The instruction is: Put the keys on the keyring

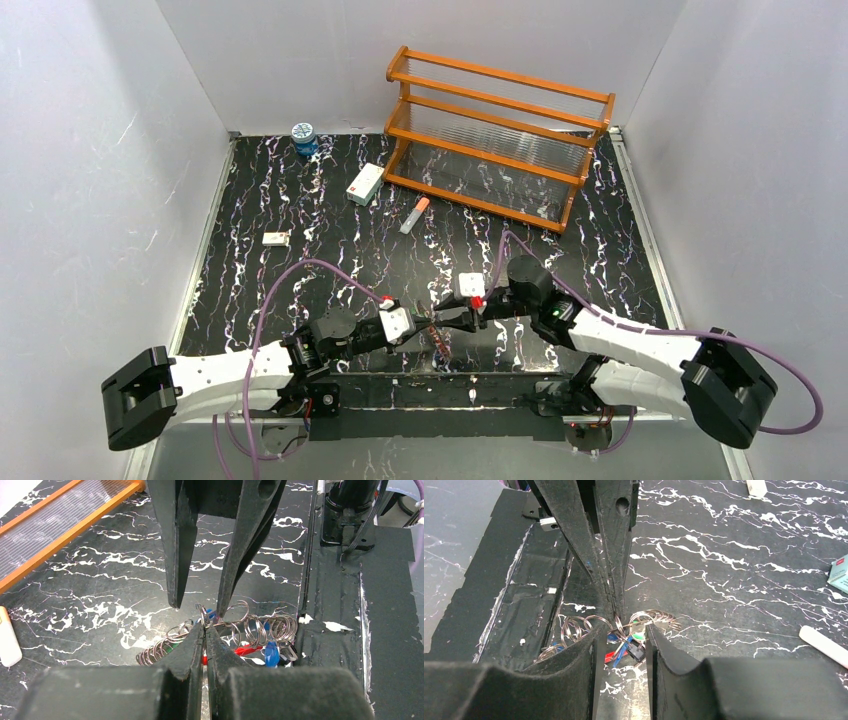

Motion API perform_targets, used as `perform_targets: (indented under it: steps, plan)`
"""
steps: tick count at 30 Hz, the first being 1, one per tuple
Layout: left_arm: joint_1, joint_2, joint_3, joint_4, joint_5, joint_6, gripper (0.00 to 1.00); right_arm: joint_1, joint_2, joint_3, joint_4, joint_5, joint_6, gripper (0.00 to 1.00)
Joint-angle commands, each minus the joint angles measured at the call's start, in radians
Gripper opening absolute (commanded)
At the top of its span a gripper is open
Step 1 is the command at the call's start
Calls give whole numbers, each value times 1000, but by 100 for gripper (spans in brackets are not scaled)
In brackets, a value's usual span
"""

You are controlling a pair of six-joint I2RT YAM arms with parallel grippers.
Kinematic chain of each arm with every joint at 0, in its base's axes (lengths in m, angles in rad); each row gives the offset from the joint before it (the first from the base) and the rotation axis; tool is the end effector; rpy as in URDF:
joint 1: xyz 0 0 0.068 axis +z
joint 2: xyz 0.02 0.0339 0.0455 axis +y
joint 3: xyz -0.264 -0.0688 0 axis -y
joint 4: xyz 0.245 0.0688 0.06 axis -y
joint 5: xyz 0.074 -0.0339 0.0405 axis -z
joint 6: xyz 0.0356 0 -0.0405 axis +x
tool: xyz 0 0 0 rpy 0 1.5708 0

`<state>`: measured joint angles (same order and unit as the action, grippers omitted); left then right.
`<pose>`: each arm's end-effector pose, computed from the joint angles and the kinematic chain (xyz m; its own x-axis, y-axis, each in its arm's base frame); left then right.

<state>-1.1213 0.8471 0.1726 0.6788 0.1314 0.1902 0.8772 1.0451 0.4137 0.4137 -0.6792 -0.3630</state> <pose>0.0754 -0.1671 0.2057 0.1814 0.0553 -0.9819 0.9323 0.3079 0.1896 0.1235 0.1835 0.2237 0.2226 -0.1644 -0.9609 -0.9749 -0.0349 -0.2199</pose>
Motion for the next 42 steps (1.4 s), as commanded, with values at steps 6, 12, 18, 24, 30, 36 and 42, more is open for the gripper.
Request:
perform_targets:
  steps: [6,12,18,24,30,36,42]
  plan:
    - [-2,-14,2,33,20,16,0,-2,47,8,51,-31,-46,20]
    - [-2,-11,5,35,15,16,0,-2,20,7,31,-15,-55,3]
    - [-2,-11,2,34,-91,-2,33,-2,36,95,-180,37,-58,1]
    - [-3,-21,-2,21,-160,-1,45,0,97,203,-395,83,-47,1]
    - [-2,-16,-2,5,-147,11,44,21,156,273,-555,145,-56,1]
    - [-2,34,11,7,-72,34,36,46,238,356,-669,190,-77,1]
    - [-3,94,37,7,-35,50,29,58,240,366,-660,164,-80,1]
